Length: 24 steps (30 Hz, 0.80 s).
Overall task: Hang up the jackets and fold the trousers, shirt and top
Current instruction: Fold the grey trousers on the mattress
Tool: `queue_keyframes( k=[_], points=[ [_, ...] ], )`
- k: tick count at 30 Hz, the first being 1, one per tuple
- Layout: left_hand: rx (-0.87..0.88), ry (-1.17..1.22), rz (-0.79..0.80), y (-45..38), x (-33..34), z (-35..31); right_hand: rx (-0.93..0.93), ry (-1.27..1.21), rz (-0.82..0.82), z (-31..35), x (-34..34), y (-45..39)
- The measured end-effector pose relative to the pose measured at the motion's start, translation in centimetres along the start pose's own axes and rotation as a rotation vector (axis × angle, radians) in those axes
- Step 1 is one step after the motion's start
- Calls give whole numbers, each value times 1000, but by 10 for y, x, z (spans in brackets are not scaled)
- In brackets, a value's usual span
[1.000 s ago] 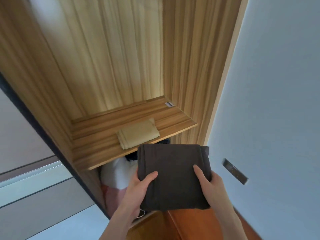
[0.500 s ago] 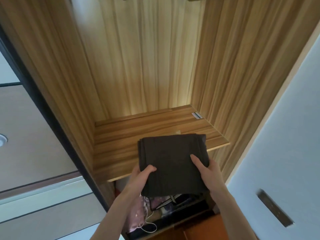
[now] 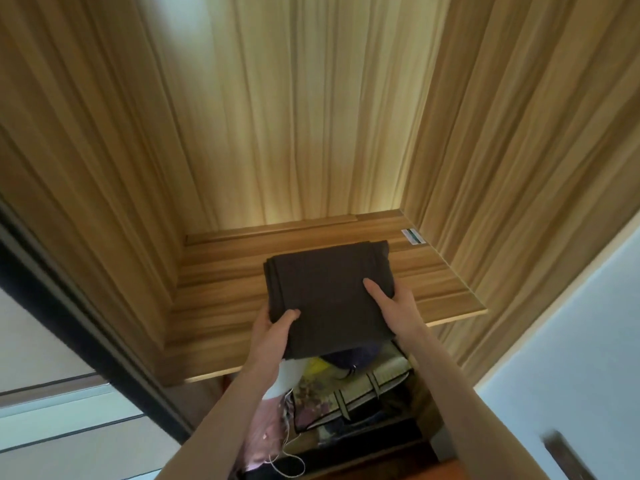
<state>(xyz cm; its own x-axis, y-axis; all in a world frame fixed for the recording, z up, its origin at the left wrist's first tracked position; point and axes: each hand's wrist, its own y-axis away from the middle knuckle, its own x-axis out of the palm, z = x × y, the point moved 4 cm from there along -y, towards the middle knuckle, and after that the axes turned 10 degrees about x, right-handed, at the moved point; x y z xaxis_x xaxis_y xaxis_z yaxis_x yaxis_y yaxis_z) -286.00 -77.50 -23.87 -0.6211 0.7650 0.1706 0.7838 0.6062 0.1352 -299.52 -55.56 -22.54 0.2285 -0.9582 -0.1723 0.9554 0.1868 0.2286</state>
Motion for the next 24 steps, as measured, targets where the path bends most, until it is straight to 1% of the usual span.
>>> queue_keyframes(
  k=[4, 14, 19, 22, 24],
  points=[
    [50, -31, -47, -27, 14, 17, 8, 119, 3, -8, 4, -42],
    [129, -336, -130, -74, 25, 56, 65, 317, 33, -40, 17, -92],
    [162, -455, -154, -83, 25, 65, 56, 419, -28, -48, 20, -103],
    [196, -668, -172, -77, 27, 65, 39, 520, -114, -52, 20, -102],
    [247, -907, -180, -70, 28, 63, 21, 613, -186, -55, 19, -99]
  ],
)
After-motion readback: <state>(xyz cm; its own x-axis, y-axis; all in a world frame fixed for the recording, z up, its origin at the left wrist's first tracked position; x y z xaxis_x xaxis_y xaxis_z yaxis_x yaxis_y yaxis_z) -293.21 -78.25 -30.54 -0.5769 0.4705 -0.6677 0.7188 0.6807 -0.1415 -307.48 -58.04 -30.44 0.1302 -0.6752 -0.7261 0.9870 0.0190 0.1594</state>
